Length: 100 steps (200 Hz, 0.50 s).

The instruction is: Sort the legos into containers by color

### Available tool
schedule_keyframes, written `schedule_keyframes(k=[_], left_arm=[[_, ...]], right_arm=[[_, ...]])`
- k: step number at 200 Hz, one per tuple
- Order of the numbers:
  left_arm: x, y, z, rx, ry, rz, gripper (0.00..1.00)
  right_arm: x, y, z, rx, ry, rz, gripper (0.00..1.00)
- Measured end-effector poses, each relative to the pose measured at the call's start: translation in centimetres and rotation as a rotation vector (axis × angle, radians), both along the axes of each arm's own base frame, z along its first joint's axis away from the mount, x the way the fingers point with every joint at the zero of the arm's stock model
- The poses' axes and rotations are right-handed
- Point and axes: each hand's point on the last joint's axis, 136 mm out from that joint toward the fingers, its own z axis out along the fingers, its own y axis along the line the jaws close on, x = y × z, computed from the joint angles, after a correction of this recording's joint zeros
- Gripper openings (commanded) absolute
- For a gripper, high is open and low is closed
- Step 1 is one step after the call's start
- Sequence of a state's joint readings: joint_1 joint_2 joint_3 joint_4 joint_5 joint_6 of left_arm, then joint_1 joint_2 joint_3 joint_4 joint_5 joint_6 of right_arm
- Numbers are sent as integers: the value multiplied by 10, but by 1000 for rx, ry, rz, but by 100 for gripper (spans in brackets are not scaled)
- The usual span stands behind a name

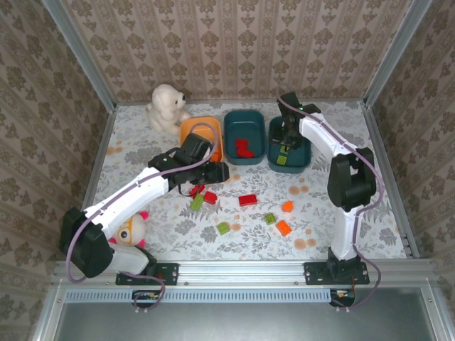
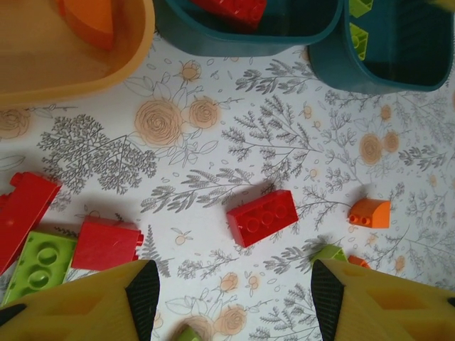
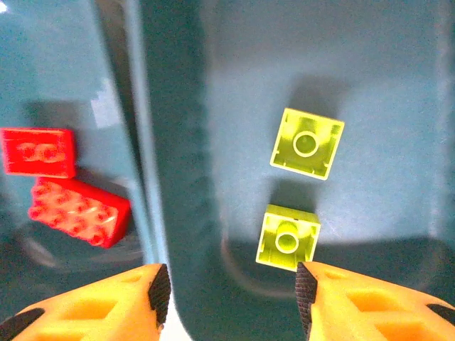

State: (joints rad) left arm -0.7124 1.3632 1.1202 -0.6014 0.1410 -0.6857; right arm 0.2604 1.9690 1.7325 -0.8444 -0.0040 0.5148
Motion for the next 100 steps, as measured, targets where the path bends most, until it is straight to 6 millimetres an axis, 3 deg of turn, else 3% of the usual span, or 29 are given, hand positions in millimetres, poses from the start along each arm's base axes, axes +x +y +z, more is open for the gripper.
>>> schedule_keyframes(k=[29, 40, 57, 77, 100], left_arm=[[0, 13, 3, 27, -11, 24, 64], [1, 22, 6, 36, -14, 50, 65], [6, 40, 9, 32, -13, 117, 68], [7, 66, -7, 31, 37, 218, 70], [1, 86, -42, 67, 128, 280, 67]], right_arm=[[-14, 15, 73, 4, -215, 94, 60], [-29, 29, 102, 22, -316, 159, 64], [-56, 58, 131, 59, -461, 283, 74], [-100, 97, 133, 117, -558, 457, 76], [-146, 135, 99, 159, -537, 623, 76]])
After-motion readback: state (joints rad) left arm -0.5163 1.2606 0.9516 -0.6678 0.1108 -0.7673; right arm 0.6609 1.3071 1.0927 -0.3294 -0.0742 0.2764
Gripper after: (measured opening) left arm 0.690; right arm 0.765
